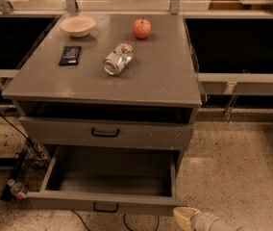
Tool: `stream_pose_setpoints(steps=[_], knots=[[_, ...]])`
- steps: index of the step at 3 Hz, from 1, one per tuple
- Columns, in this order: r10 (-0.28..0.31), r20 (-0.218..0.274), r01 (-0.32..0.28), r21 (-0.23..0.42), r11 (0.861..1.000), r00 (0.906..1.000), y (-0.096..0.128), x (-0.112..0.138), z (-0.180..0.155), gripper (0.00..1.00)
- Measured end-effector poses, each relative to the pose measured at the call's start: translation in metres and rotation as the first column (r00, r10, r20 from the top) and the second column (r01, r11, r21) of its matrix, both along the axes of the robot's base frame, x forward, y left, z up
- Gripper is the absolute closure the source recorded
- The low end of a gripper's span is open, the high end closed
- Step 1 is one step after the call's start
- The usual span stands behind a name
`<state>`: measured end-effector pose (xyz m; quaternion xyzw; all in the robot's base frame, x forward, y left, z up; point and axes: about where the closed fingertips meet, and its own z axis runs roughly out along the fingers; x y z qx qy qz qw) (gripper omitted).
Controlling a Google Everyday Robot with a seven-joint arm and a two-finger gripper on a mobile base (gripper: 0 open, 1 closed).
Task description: Close middle drawer
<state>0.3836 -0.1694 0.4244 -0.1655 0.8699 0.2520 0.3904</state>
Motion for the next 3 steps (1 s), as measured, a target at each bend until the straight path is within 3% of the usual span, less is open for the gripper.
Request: stream_pose_setpoints(steps=[3], knots=[[0.045, 0.110, -0.052, 0.063, 0.997, 0.9929, 0.041, 0.043, 0.030, 1.00]])
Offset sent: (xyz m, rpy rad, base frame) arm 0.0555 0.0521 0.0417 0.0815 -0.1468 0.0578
